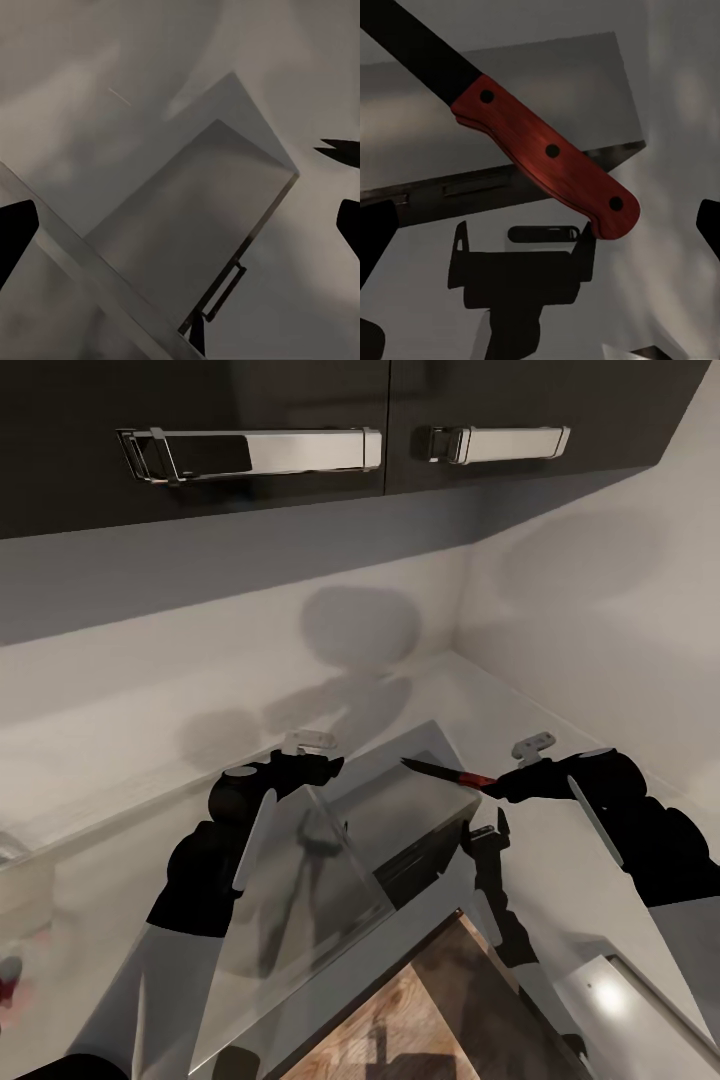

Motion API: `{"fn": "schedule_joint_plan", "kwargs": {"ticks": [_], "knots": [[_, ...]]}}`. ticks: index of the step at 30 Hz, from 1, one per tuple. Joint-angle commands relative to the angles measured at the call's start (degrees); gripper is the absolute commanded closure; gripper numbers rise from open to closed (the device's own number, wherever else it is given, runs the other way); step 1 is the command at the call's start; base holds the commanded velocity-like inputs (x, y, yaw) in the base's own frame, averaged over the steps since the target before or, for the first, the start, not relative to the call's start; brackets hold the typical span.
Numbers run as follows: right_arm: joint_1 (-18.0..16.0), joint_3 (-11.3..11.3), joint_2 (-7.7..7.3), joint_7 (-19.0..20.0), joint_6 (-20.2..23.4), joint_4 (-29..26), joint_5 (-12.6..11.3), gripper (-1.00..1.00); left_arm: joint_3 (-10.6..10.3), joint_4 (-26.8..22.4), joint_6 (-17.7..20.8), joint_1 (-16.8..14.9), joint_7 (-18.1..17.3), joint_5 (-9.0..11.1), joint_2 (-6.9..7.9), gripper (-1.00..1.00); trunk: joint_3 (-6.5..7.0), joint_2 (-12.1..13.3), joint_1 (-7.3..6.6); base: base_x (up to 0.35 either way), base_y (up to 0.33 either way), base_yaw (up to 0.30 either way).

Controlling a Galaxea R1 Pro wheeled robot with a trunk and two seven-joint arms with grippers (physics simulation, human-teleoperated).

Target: In the kitchen, take the Vidalia onion out of the sink, dice it on the chopping board with the paring knife, put the diced onion into the bowl on the countertop, then place both the paring knife and the chopping board into the sink.

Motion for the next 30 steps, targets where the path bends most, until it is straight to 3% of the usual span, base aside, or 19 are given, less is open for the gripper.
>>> {"fn": "schedule_joint_plan", "kwargs": {"ticks": [1, 30], "knots": [[-0.1, 0.1, -0.05, 0.2, 0.2, 0.0, 0.1, -1.0, 0.0, 0.0, 0.3, 0.0, -0.1, 0.0, -0.02, -1.0, -0.1, -0.1, 0.03, 0.0, 0.0, 0.0], [-0.1, 0.0, -0.05, 0.2, 0.2, -0.2, 0.1, -1.0, 0.0, 0.0, 0.3, 0.0, -0.1, 0.1, -0.24, -1.0, -0.82, -0.1, 0.03, 0.002, 0.0, 0.0]]}}
